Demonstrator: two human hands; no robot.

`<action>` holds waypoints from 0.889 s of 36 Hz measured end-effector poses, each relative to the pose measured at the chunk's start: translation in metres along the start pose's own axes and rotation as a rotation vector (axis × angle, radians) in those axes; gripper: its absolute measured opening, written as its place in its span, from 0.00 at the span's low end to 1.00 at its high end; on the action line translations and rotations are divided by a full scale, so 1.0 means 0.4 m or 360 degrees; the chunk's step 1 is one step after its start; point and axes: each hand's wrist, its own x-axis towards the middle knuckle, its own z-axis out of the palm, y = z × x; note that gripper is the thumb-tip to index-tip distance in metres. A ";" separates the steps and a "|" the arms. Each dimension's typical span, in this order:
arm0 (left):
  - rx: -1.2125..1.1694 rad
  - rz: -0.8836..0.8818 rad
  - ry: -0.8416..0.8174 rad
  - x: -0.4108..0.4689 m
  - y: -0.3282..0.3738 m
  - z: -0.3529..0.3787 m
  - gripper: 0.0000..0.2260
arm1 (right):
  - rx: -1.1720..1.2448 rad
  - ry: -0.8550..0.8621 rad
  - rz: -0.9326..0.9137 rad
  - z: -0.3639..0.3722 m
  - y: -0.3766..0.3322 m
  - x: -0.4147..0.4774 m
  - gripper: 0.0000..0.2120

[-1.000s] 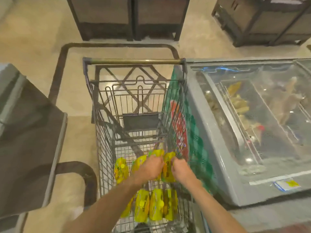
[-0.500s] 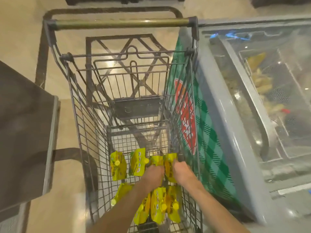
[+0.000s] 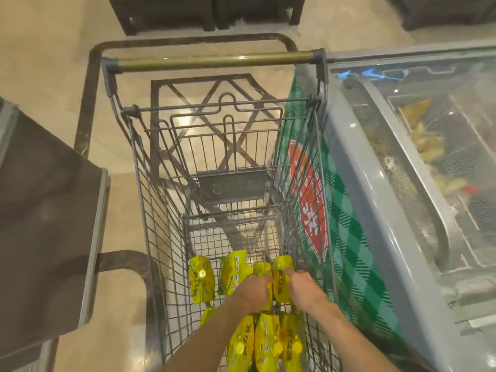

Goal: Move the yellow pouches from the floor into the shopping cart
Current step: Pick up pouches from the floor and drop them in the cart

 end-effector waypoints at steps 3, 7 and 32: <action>0.0109 0.0046 0.0084 -0.041 0.001 -0.051 0.17 | 0.0014 0.0056 -0.0023 -0.034 -0.018 -0.055 0.27; 0.0433 0.0120 0.0263 -0.118 0.028 -0.173 0.15 | 0.0009 0.0222 -0.0160 -0.125 -0.044 -0.134 0.17; 0.0781 0.0731 0.0771 -0.667 0.136 -0.495 0.28 | -0.0007 0.1009 -0.0611 -0.336 -0.238 -0.707 0.24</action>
